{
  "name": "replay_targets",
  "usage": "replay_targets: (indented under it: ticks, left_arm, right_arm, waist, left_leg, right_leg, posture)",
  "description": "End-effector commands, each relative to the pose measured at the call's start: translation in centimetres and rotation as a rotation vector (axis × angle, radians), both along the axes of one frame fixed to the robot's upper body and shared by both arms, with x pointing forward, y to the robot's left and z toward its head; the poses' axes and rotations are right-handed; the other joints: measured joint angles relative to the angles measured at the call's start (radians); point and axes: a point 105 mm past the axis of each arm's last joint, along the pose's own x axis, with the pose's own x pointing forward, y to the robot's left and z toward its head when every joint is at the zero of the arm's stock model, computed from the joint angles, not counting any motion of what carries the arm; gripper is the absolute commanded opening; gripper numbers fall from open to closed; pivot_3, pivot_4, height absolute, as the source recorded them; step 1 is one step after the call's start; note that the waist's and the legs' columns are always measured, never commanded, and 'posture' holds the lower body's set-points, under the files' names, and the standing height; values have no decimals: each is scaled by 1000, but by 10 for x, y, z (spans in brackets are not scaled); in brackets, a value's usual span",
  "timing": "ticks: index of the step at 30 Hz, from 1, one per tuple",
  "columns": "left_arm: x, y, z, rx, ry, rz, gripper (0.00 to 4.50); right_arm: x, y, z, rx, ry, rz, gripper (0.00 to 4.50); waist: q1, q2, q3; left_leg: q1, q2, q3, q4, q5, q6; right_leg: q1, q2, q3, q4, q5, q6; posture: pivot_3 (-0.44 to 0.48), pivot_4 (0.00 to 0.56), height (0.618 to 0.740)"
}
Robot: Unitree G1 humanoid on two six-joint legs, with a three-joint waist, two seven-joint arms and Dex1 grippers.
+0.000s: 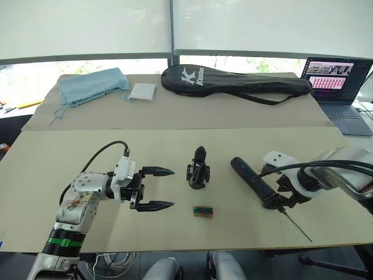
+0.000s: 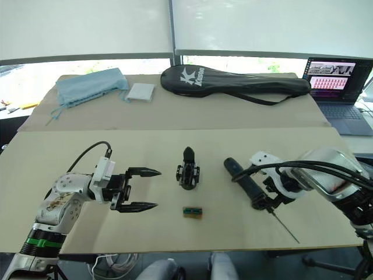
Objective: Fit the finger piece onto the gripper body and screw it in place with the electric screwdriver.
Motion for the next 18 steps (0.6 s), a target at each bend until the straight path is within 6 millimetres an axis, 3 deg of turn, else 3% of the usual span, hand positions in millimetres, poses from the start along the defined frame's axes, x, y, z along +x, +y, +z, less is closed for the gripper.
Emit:
replay_targets:
  ticks: [1, 16, 18]
  left_arm:
    - [-3, -4, 7, -5, -42, -20, 4500]
    - [-3, 0, 6, 5, -43, -3, 4500]
    - [-3, 1, 6, 7, -44, -1, 4500]
  right_arm:
    - [9, 3, 6, -19, -32, 29, 4424]
    - [11, 1, -12, -43, 37, 18, 4424]
    - [12, 1, -13, -40, 31, 17, 3917]
  waist:
    - [0, 0, 0]
    - [0, -1, -1]
    - [0, -2, -1]
  left_leg:
    - [0, 0, 0, 0, 0, 0]
    - [-1, 0, -1, 2, 0, 0]
    - [0, 0, -1, 2, 0, 0]
  right_leg:
    - [0, 0, 0, 0, 0, 0]
    - [1, 0, -1, 0, 0, 0]
    - [1, 0, -1, 0, 0, 0]
  posture:
    - [0, 150, 740]
    - [0, 150, 740]
    - [0, 150, 740]
